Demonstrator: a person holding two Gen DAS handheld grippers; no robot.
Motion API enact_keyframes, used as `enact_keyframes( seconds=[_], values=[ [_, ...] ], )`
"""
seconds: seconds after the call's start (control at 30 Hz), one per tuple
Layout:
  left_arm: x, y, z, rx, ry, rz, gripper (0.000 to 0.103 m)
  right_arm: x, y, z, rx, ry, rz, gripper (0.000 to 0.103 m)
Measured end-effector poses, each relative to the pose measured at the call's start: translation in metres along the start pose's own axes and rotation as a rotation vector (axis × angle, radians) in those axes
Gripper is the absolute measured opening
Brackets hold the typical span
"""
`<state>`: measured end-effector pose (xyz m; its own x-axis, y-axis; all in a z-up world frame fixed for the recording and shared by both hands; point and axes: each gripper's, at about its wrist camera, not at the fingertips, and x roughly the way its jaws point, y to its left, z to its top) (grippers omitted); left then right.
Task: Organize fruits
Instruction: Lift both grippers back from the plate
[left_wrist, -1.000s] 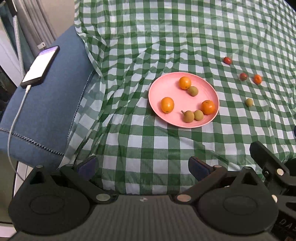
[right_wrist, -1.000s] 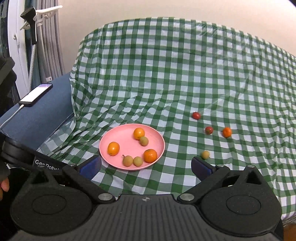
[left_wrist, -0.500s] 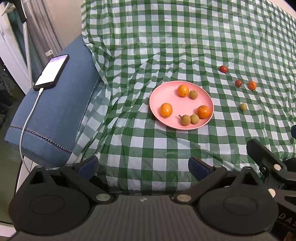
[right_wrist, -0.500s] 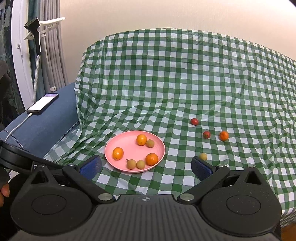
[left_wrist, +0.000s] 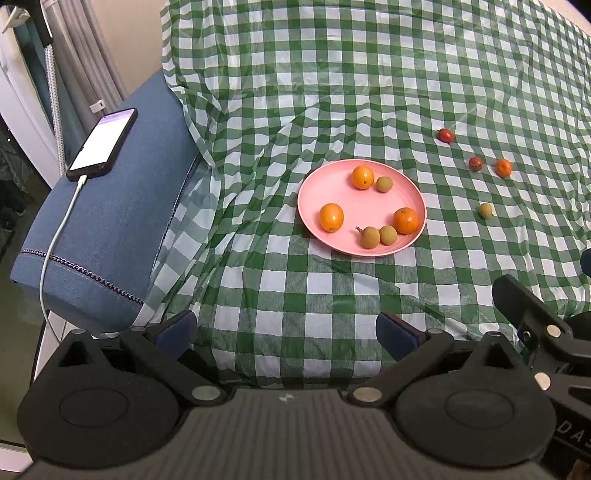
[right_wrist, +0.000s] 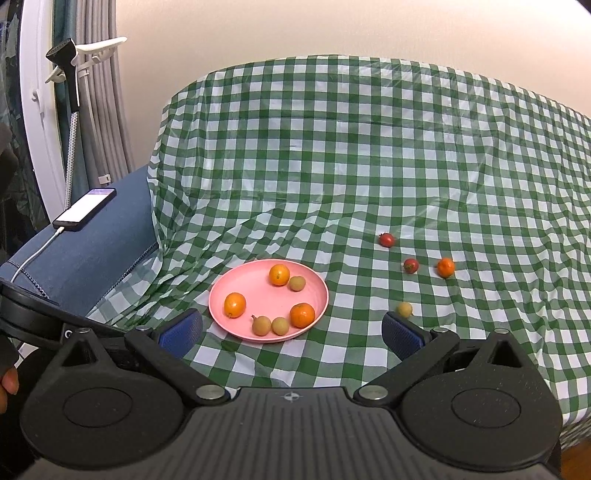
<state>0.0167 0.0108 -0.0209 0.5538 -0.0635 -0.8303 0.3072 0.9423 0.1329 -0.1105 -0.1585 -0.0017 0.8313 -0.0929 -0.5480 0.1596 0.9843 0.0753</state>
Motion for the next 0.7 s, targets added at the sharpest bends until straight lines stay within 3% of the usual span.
enact_keyframes(
  seconds=[0.4,0.7],
  values=[
    [0.013,-0.002,0.009,0.020,0.032,0.004,0.103,0.013,-0.003,0.000,0.021,0.006,0.000,0.102],
    [0.035,-0.017,0.028,0.017,0.082,-0.002,0.103,0.027,-0.039,-0.004,0.107,-0.006,-0.073,0.102]
  ],
)
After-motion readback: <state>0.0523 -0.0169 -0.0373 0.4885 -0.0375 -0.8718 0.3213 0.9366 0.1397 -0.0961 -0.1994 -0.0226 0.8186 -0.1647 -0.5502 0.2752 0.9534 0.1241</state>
